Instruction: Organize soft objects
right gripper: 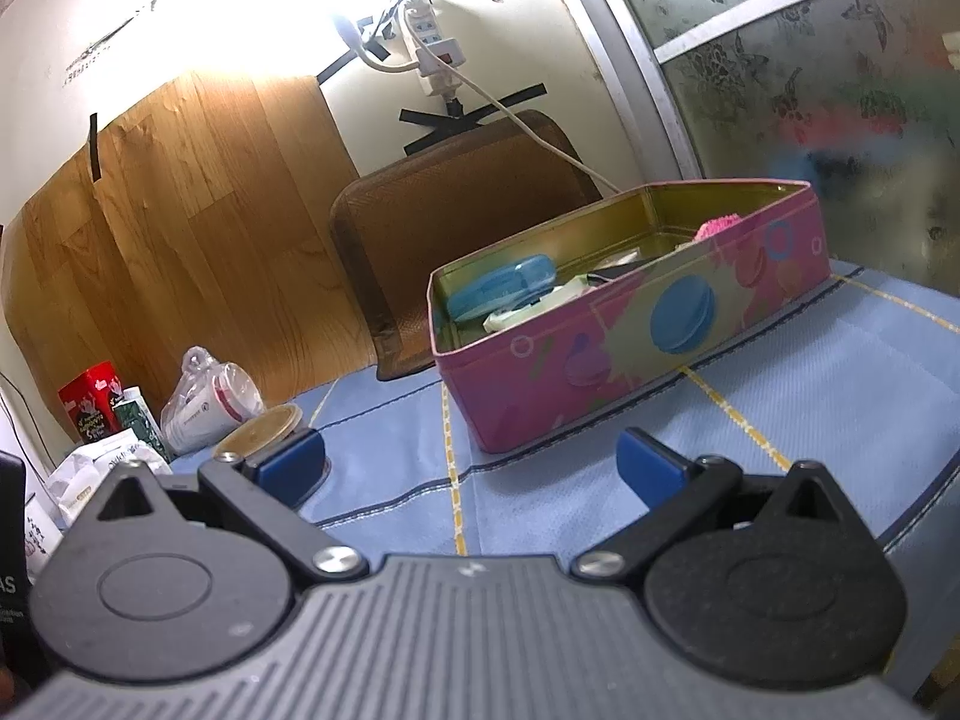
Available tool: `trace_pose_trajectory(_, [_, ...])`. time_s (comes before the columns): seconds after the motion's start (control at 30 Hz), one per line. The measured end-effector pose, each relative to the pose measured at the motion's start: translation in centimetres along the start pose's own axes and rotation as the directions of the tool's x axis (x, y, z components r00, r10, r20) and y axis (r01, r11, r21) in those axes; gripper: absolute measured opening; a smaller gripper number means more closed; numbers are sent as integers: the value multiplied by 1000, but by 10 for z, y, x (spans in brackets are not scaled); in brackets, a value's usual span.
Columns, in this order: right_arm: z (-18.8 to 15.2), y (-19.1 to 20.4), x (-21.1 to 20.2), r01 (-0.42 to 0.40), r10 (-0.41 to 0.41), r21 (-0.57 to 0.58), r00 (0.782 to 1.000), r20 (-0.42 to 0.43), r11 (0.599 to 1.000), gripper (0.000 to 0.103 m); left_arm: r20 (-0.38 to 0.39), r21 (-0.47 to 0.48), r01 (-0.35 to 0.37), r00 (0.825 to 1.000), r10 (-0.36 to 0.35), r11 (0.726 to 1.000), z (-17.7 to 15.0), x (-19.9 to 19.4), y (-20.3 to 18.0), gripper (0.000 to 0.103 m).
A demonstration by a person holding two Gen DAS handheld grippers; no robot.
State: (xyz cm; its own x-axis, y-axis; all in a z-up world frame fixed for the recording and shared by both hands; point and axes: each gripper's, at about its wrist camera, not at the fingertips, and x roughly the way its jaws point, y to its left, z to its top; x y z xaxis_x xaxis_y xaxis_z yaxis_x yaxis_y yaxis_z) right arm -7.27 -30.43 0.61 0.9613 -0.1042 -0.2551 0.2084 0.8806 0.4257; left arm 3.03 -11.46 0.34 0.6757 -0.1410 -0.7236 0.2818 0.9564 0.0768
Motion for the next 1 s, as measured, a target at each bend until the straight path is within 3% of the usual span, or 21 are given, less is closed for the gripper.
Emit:
trace_pose_trajectory(0.43, [0, -1, -2, 4, -4, 6, 1000, 6, 1000, 103, 54, 36, -14, 998, 12, 999, -1, -10, -5, 103])
trace_pose_trajectory(1.0, [1, -1, -4, 1, -1, 6, 1000, 5, 1000, 103, 51, 40, 2, 999, -5, 999, -1, -14, -5, 103])
